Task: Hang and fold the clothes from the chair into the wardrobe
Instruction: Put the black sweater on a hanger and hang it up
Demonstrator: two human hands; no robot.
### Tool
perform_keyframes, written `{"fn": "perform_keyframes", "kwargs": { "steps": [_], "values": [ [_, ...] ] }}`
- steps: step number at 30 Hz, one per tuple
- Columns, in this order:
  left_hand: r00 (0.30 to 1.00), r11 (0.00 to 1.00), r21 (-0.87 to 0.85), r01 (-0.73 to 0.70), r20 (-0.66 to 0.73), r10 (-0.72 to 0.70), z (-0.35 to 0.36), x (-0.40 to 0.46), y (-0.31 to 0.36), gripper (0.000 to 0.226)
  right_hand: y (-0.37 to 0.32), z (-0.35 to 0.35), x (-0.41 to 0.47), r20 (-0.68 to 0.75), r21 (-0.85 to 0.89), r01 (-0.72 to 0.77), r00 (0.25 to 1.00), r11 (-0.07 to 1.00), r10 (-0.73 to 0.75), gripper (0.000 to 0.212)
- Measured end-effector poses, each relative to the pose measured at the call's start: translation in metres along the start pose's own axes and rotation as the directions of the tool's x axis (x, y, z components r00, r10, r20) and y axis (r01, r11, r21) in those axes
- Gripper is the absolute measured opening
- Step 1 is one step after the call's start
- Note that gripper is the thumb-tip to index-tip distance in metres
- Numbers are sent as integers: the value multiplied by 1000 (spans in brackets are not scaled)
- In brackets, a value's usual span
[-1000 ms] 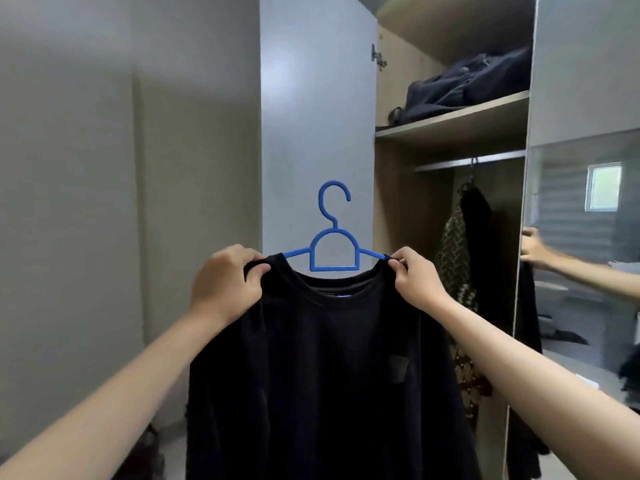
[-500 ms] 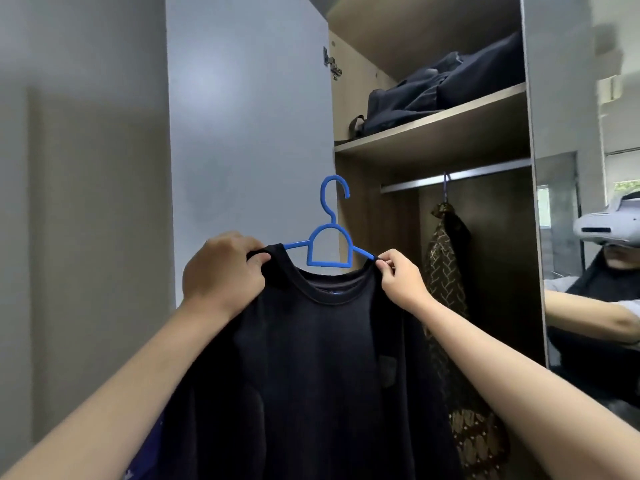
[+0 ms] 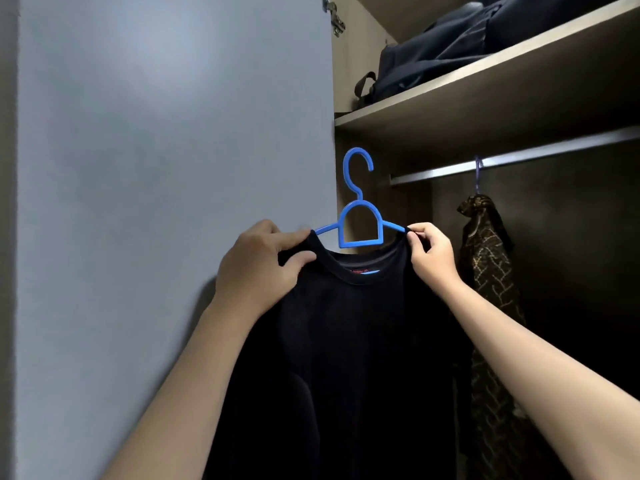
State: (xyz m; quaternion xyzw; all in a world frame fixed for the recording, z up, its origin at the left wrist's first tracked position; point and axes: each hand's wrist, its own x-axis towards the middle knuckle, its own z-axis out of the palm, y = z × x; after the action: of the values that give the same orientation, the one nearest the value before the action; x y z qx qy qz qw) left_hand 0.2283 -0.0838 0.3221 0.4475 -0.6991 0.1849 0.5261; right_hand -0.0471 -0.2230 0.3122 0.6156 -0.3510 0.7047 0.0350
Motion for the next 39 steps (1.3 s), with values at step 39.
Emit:
{"fn": "perform_keyframes", "kwargs": {
  "steps": [39],
  "values": [
    [948,798,525,-295,268,174,194,165,48,97,208,4,174,-208,56,-81,974,995,91,17]
  ]
}}
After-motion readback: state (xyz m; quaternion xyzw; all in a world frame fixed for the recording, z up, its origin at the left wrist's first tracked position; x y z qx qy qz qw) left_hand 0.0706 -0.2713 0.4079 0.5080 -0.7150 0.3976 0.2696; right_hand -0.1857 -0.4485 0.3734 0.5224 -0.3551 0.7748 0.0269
